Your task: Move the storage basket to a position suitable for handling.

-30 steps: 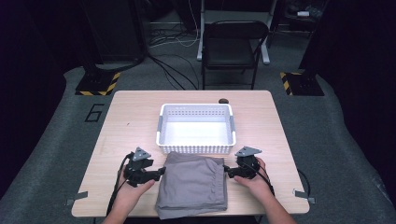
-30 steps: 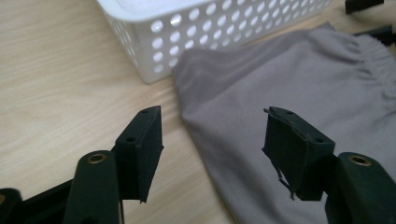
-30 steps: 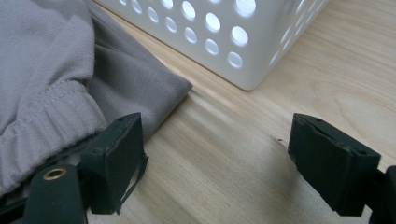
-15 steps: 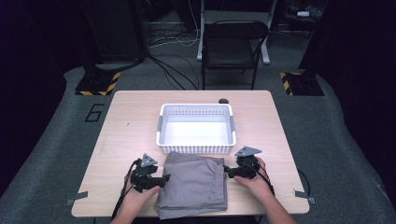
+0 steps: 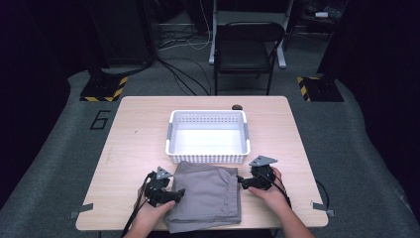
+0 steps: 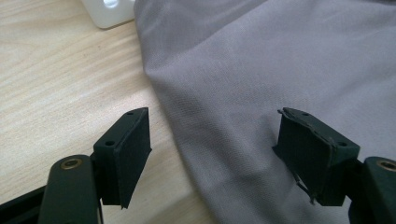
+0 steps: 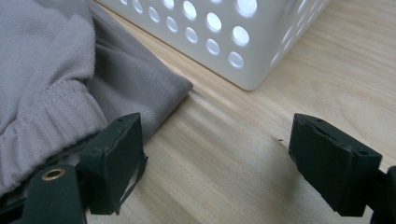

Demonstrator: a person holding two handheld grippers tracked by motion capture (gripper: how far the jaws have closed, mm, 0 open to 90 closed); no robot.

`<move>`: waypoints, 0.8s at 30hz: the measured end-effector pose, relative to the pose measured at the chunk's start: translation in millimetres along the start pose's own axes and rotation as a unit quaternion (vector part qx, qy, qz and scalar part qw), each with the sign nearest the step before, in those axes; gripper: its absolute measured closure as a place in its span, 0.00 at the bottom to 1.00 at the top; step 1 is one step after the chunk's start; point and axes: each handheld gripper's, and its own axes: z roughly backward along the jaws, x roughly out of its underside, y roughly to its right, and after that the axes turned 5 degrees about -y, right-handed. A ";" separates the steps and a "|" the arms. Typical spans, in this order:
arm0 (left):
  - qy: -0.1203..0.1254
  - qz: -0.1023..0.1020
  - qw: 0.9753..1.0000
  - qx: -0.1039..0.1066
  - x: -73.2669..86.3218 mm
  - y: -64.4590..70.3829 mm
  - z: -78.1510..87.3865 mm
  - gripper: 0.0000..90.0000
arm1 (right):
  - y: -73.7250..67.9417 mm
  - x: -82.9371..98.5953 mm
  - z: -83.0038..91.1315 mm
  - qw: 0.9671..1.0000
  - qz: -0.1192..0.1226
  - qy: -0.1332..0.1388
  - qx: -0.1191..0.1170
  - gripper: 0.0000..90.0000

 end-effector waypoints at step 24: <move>-0.015 -0.022 0.999 -0.022 1.1 18.4 -9.5 0.29 | -0.9 -0.2 -0.2 1.000 -0.005 0.001 0.000 0.19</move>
